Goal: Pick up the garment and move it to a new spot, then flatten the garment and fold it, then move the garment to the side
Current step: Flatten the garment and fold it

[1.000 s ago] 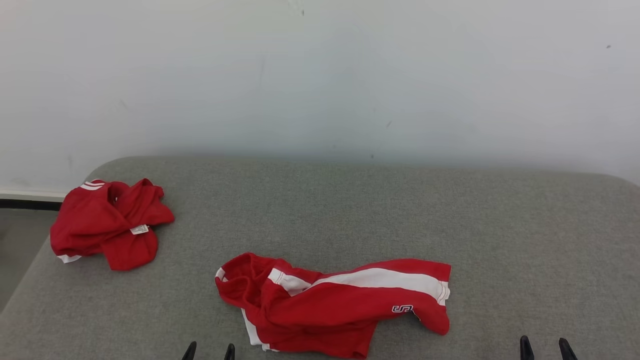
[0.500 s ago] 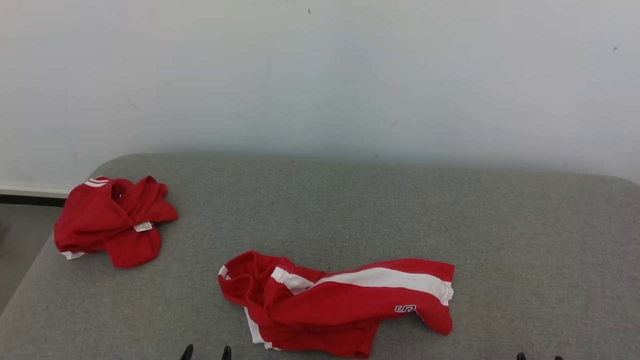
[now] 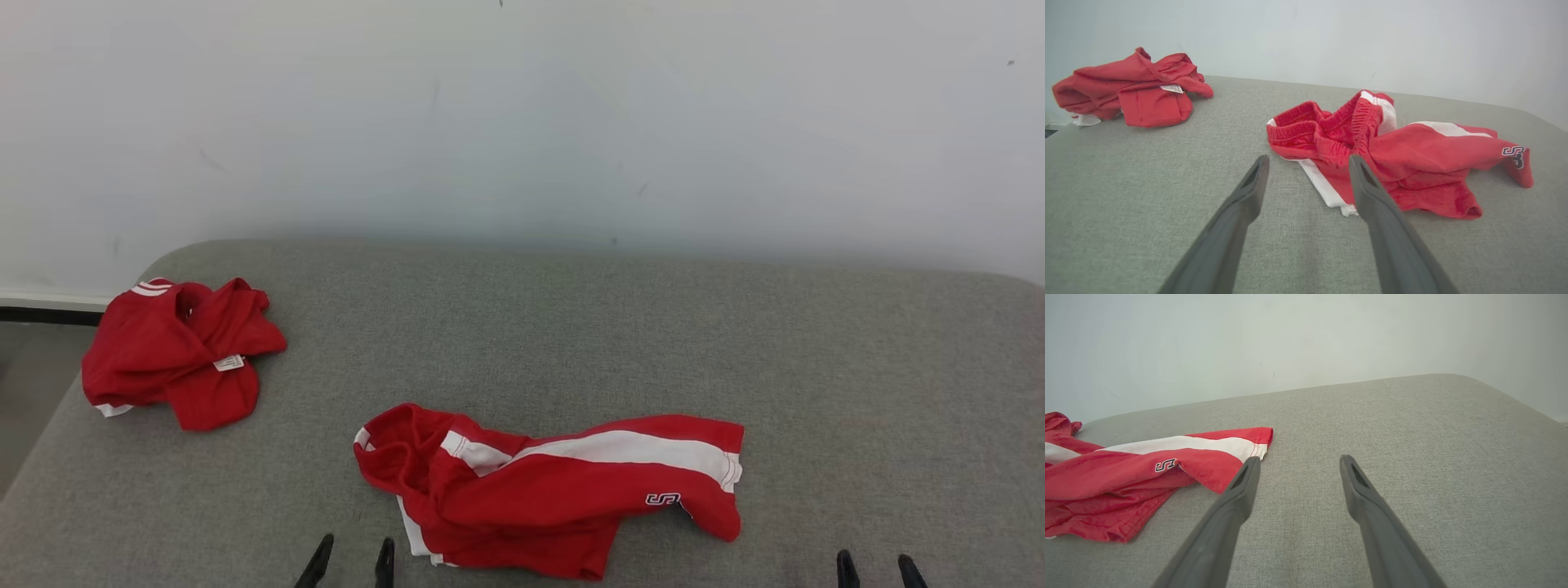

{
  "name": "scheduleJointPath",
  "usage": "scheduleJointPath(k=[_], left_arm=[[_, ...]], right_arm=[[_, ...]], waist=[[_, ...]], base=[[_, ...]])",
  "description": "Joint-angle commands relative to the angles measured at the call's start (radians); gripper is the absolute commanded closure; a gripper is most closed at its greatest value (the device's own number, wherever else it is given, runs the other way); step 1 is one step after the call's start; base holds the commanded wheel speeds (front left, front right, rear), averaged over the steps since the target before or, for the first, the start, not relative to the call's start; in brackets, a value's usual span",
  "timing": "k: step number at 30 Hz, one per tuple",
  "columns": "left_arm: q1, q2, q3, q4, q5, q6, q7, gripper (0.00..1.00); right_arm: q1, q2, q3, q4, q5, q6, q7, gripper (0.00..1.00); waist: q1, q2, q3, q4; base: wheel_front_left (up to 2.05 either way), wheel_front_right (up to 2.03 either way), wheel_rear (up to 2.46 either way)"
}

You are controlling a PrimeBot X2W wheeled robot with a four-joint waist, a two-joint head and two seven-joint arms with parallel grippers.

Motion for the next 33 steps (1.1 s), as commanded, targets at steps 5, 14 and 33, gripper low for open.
scheduleJointPath(k=[5, 14, 33], left_arm=[[-0.165, 0.028, -0.094, 0.075, -0.074, 0.000, 0.041, 0.00], [-0.474, 0.091, -0.293, 0.219, -0.280, 0.000, 0.348, 0.00], [-0.608, 0.143, -0.529, 0.288, -0.560, 0.000, 0.569, 0.16]], right_arm=[[-0.034, 0.000, 0.003, -0.022, -0.009, -0.002, 0.023, 0.00], [-0.103, 0.000, 0.054, -0.037, -0.011, -0.002, 0.067, 0.00], [-0.138, -0.023, 0.114, -0.054, -0.007, -0.002, 0.109, 0.00]], waist=[[0.0000, 0.0000, 0.020, 0.015], [0.0000, 0.0000, 0.070, -0.003], [0.0000, 0.0000, 0.087, -0.019]], base=[[0.00, 0.00, 0.00], [0.00, 0.00, 0.00], [0.00, 0.00, 0.00]])
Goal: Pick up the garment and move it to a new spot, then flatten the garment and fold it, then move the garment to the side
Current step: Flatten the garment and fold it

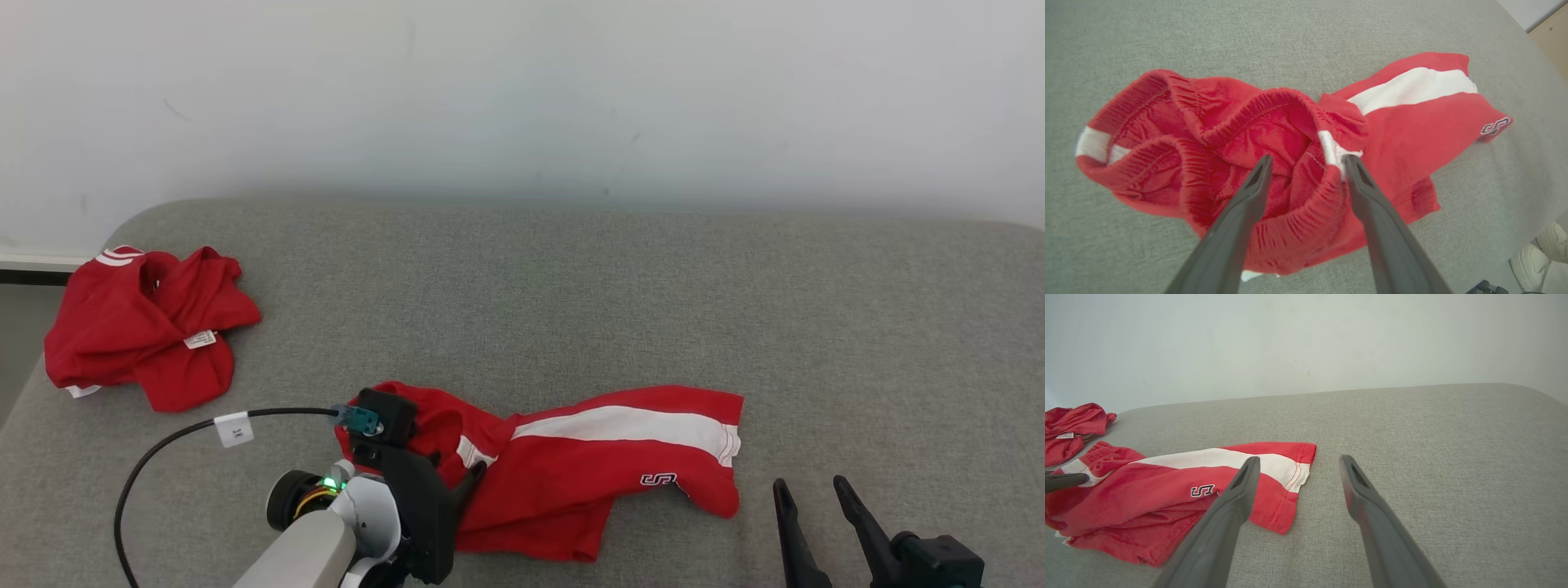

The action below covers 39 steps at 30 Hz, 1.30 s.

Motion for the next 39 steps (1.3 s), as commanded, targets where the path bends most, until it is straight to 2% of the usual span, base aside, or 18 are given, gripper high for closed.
scheduleJointPath(k=[1, 2, 3, 4, 5, 7, 10, 12, 13, 17, 19, 20, 21, 25, 26, 27, 32, 39], left_arm=[[-0.011, 0.005, -0.014, -0.006, -0.015, 0.001, 0.006, 0.19], [-0.016, 0.007, -0.022, -0.008, -0.025, 0.001, 0.008, 0.22], [-0.021, 0.007, -0.031, -0.009, -0.034, 0.001, 0.007, 0.31], [-0.025, 0.006, -0.037, -0.007, -0.041, 0.001, 0.004, 0.46], [-0.030, 0.007, -0.043, -0.005, -0.039, 0.001, -0.004, 0.53], [-0.033, 0.008, -0.048, 0.000, -0.040, 0.001, -0.011, 0.54], [-0.050, 0.005, -0.054, 0.019, -0.043, 0.001, -0.034, 0.50], [-0.061, -0.001, -0.063, 0.032, -0.046, 0.001, -0.041, 0.40], [-0.068, -0.003, -0.066, 0.035, -0.047, 0.001, -0.046, 0.31], [-0.099, -0.005, -0.088, 0.045, -0.056, 0.001, -0.052, 0.26], [-0.113, -0.006, -0.104, 0.046, -0.062, 0.001, -0.044, 0.35], [-0.123, -0.005, -0.109, 0.047, -0.065, 0.001, -0.044, 0.34], [-0.131, -0.005, -0.116, 0.050, -0.068, 0.001, -0.039, 0.45], [-0.152, 0.002, -0.144, 0.066, -0.085, 0.001, 0.004, 0.75], [-0.156, 0.003, -0.148, 0.069, -0.093, 0.001, 0.018, 0.90], [-0.161, 0.006, -0.153, 0.074, -0.095, 0.001, 0.034, 1.00], [-0.165, 0.001, -0.169, 0.071, -0.091, 0.012, 0.079, 1.00], [-0.137, -0.025, -0.187, 0.046, -0.083, 0.027, 0.061, 1.00]], right_arm=[[-0.002, -0.007, 0.005, -0.005, 0.003, -0.002, 0.002, 0.00], [-0.007, -0.009, 0.009, -0.007, 0.002, -0.002, 0.005, 0.00], [-0.012, -0.012, 0.014, -0.009, 0.002, -0.002, 0.009, 0.00], [-0.018, -0.015, 0.019, -0.010, 0.003, -0.002, 0.010, 0.00], [-0.026, -0.020, 0.025, -0.010, 0.004, -0.002, 0.014, 0.00], [-0.036, -0.025, 0.030, -0.010, 0.005, -0.002, 0.018, 0.00], [-0.060, -0.037, 0.048, -0.012, 0.005, -0.002, 0.029, 0.00], [-0.079, -0.047, 0.059, -0.007, 0.011, -0.002, 0.040, 0.00], [-0.089, -0.052, 0.065, -0.004, 0.012, -0.002, 0.047, 0.00], [-0.118, -0.070, 0.081, 0.004, 0.022, -0.002, 0.060, 0.00], [-0.129, -0.072, 0.086, 0.012, 0.024, -0.002, 0.073, 0.00], [-0.135, -0.078, 0.085, 0.017, 0.027, -0.002, 0.080, 0.00], [-0.141, -0.082, 0.085, 0.023, 0.029, -0.002, 0.086, 0.00], [-0.163, -0.091, 0.087, 0.050, 0.035, -0.002, 0.121, 0.00], [-0.169, -0.091, 0.080, 0.062, 0.038, -0.002, 0.137, 0.00], [-0.174, -0.090, 0.073, 0.072, 0.039, -0.002, 0.154, 0.00], [-0.205, -0.065, 0.017, 0.124, 0.051, -0.002, 0.260, 0.00], [-0.263, -0.012, -0.099, 0.180, 0.009, -0.002, 0.397, 0.00]], waist=[[-0.0001, -0.0001, 0.001, 0.001], [-0.0001, -0.0001, 0.001, 0.001], [-0.0001, -0.0001, 0.003, 0.001], [-0.0001, -0.0001, 0.004, 0.000], [-0.0001, -0.0001, 0.005, 0.000], [-0.0001, -0.0001, 0.005, 0.000], [-0.0001, -0.0001, 0.006, 0.001], [-0.0001, -0.0001, 0.008, 0.003], [-0.0001, -0.0001, 0.010, 0.005], [-0.0001, -0.0001, 0.017, 0.013], [-0.0001, -0.0001, 0.022, 0.015], [-0.0001, -0.0001, 0.024, 0.017], [-0.0001, -0.0001, 0.027, 0.018], [-0.0001, -0.0001, 0.038, 0.022], [-0.0001, -0.0001, 0.040, 0.022], [-0.0001, -0.0001, 0.043, 0.024], [-0.0001, -0.0001, 0.054, 0.036], [-0.0001, -0.0001, 0.068, 0.060]], base=[[0.00, 0.00, 0.00], [0.00, 0.00, 0.00], [0.00, 0.00, 0.00], [0.00, 0.00, 0.00], [0.00, 0.00, 0.00], [0.00, 0.00, 0.00], [0.00, 0.00, 0.00], [0.00, 0.00, 0.00], [0.00, 0.00, 0.00], [0.00, 0.00, 0.00], [0.00, 0.00, 0.00], [0.00, 0.00, 0.00], [0.00, 0.00, 0.00], [0.00, 0.00, 0.00], [0.00, 0.00, 0.00], [0.00, 0.00, 0.00], [0.00, 0.00, 0.00], [0.00, 0.00, 0.00]])
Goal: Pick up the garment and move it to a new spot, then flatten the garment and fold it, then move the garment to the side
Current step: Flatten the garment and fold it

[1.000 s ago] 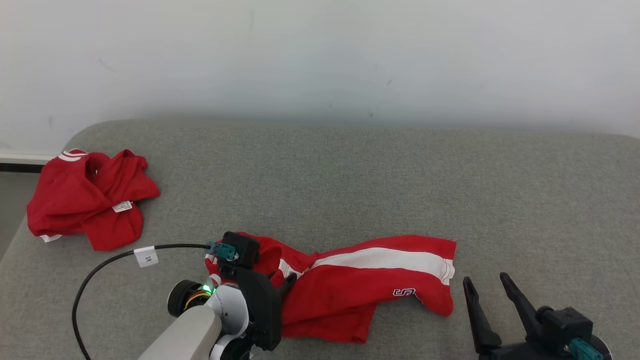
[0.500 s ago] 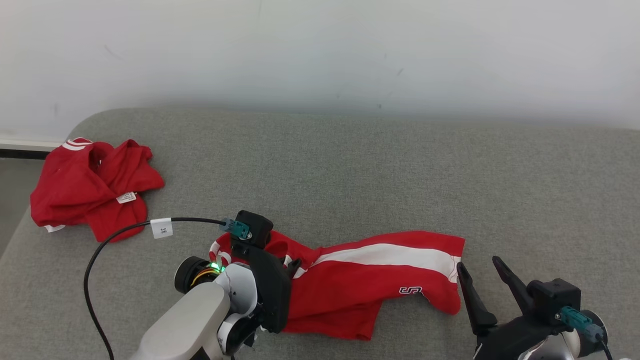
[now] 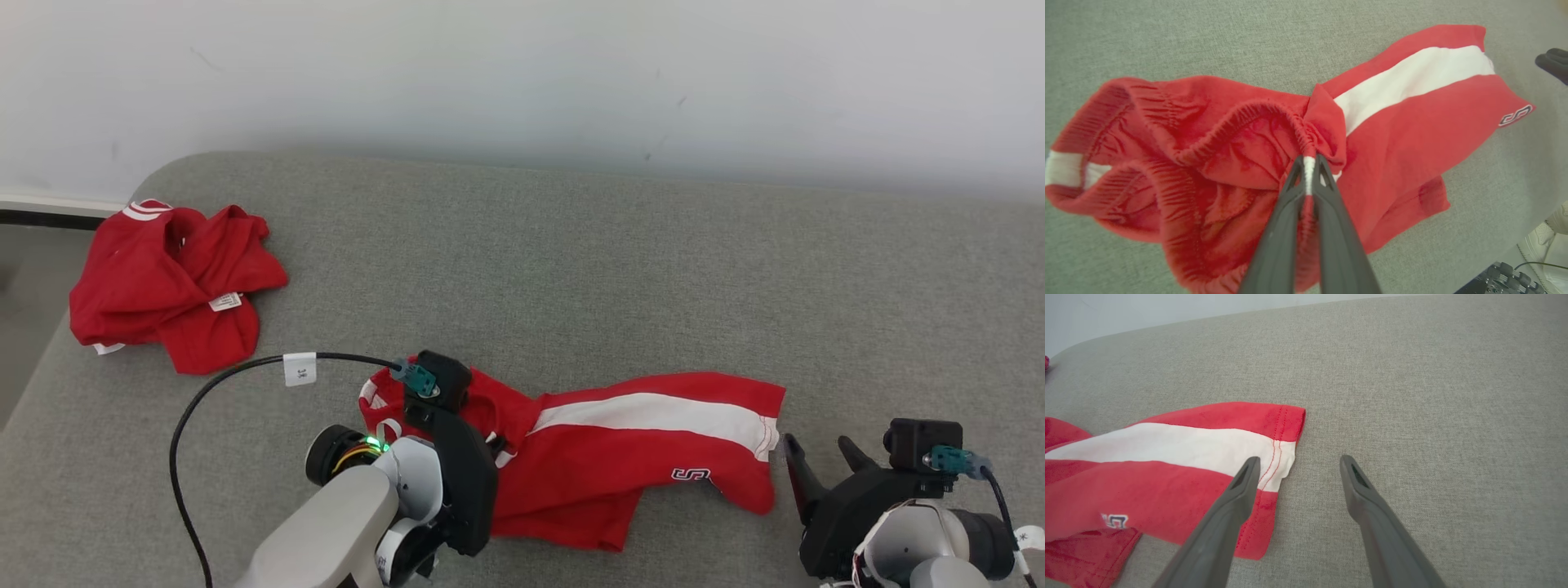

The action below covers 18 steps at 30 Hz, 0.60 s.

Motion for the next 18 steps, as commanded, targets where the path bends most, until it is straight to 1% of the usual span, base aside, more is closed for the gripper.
scheduleJointPath(k=[1, 3, 6, 9, 13, 18], left_arm=[[0.020, -0.009, -0.007, -0.003, 0.003, 0.002, -0.009, 1.00], [0.022, -0.015, -0.008, -0.005, -0.001, 0.001, -0.016, 1.00], [0.022, -0.020, -0.012, -0.002, -0.002, -0.002, -0.022, 1.00], [0.018, -0.026, -0.014, 0.000, -0.008, -0.005, -0.027, 1.00], [0.009, -0.027, -0.015, 0.005, -0.011, -0.007, -0.036, 1.00], [0.003, -0.024, -0.013, 0.013, -0.015, -0.009, -0.044, 1.00]], right_arm=[[-0.023, 0.014, -0.027, 0.014, -0.023, -0.002, 0.027, 0.00], [-0.043, 0.028, -0.040, 0.028, -0.020, -0.002, 0.054, 0.00], [-0.067, 0.032, -0.054, 0.061, -0.022, -0.002, 0.101, 0.00], [-0.095, 0.036, -0.060, 0.087, -0.019, -0.002, 0.125, 0.00], [-0.116, 0.037, -0.041, 0.130, 0.025, -0.002, 0.145, 0.00], [-0.136, 0.037, -0.016, 0.160, 0.051, -0.002, 0.158, 0.00]], waist=[[0.0000, -0.0001, 0.005, 0.009], [0.0000, -0.0001, 0.008, 0.015], [0.0000, -0.0001, 0.012, 0.021], [0.0000, -0.0001, 0.017, 0.025], [0.0000, -0.0001, 0.024, 0.028], [0.0000, -0.0001, 0.030, 0.024]], base=[[0.00, 0.00, 0.00], [0.00, 0.00, 0.00], [0.00, 0.00, 0.00], [0.00, 0.00, 0.00], [0.00, 0.00, 0.00], [0.00, 0.00, 0.00]])
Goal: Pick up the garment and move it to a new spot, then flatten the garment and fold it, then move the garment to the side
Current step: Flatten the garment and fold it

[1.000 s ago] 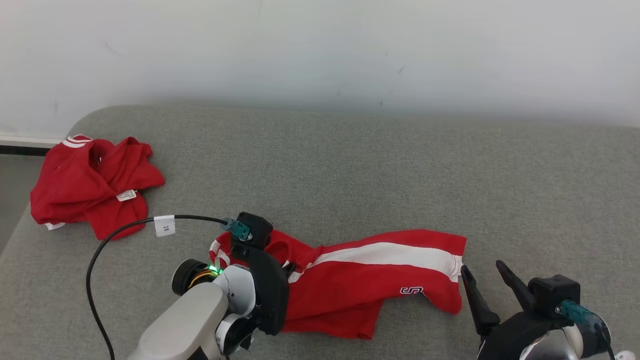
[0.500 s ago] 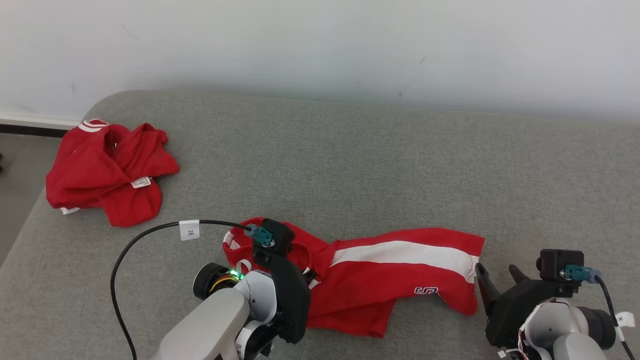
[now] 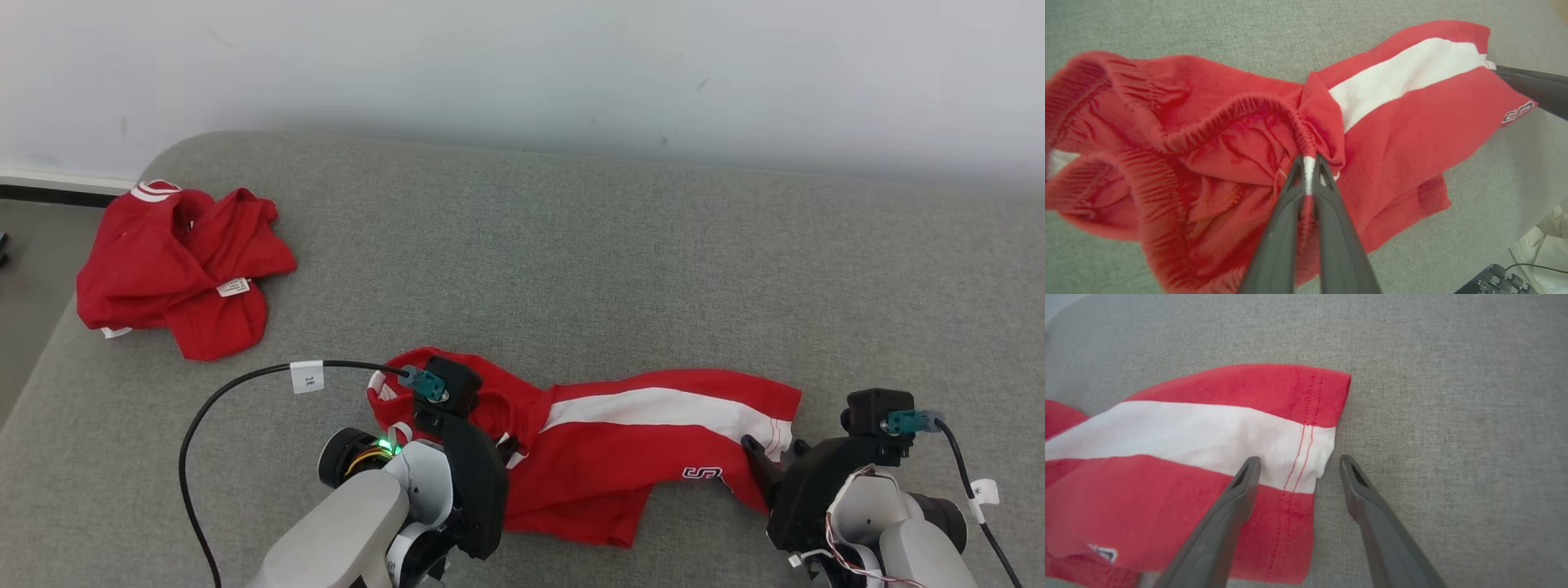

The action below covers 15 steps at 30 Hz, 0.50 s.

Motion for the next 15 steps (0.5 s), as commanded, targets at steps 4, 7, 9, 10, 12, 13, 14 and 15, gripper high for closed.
scheduleJointPath(k=[4, 7, 9, 10, 12, 13, 14, 15], left_arm=[[-0.011, 0.000, 0.002, 0.009, -0.007, -0.003, -0.012, 1.00], [-0.015, 0.001, 0.002, 0.012, -0.009, -0.005, -0.016, 1.00], [-0.014, 0.002, 0.003, 0.015, -0.012, -0.005, -0.019, 1.00], [-0.014, 0.001, 0.003, 0.017, -0.014, -0.005, -0.019, 1.00], [-0.013, 0.001, 0.003, 0.021, -0.018, -0.006, -0.021, 1.00], [-0.012, 0.001, 0.002, 0.023, -0.019, -0.007, -0.022, 1.00], [-0.012, 0.001, 0.002, 0.024, -0.020, -0.007, -0.022, 1.00], [-0.011, 0.002, 0.002, 0.025, -0.022, -0.008, -0.022, 1.00]], right_arm=[[-0.024, 0.001, 0.021, 0.008, 0.016, -0.002, -0.016, 0.00], [-0.031, 0.001, 0.037, 0.008, 0.032, -0.002, -0.036, 0.21], [-0.031, 0.001, 0.052, 0.003, 0.047, -0.002, -0.045, 0.20], [-0.027, 0.001, 0.059, 0.001, 0.052, -0.002, -0.050, 0.20], [-0.017, 0.001, 0.069, -0.001, 0.063, -0.002, -0.049, 0.21], [-0.013, 0.001, 0.073, -0.002, 0.065, -0.002, -0.048, 0.21], [-0.011, 0.001, 0.077, -0.003, 0.068, -0.002, -0.047, 0.22], [-0.009, 0.001, 0.082, -0.004, 0.073, -0.002, -0.046, 0.23]], waist=[[-0.0001, -0.0001, 0.009, -0.004], [-0.0001, -0.0001, 0.012, -0.007], [-0.0001, -0.0001, 0.011, -0.010], [-0.0001, -0.0001, 0.009, -0.012], [-0.0001, -0.0001, 0.004, -0.014], [-0.0001, -0.0001, 0.001, -0.015], [-0.0001, -0.0001, -0.001, -0.016], [-0.0001, -0.0001, -0.004, -0.017]], base=[[0.00, 0.00, 0.00], [0.00, 0.00, 0.00], [0.00, 0.00, 0.00], [0.00, 0.00, 0.00], [0.00, 0.00, 0.00], [0.00, 0.00, 0.00], [0.00, 0.00, 0.00], [0.00, 0.00, 0.00]])
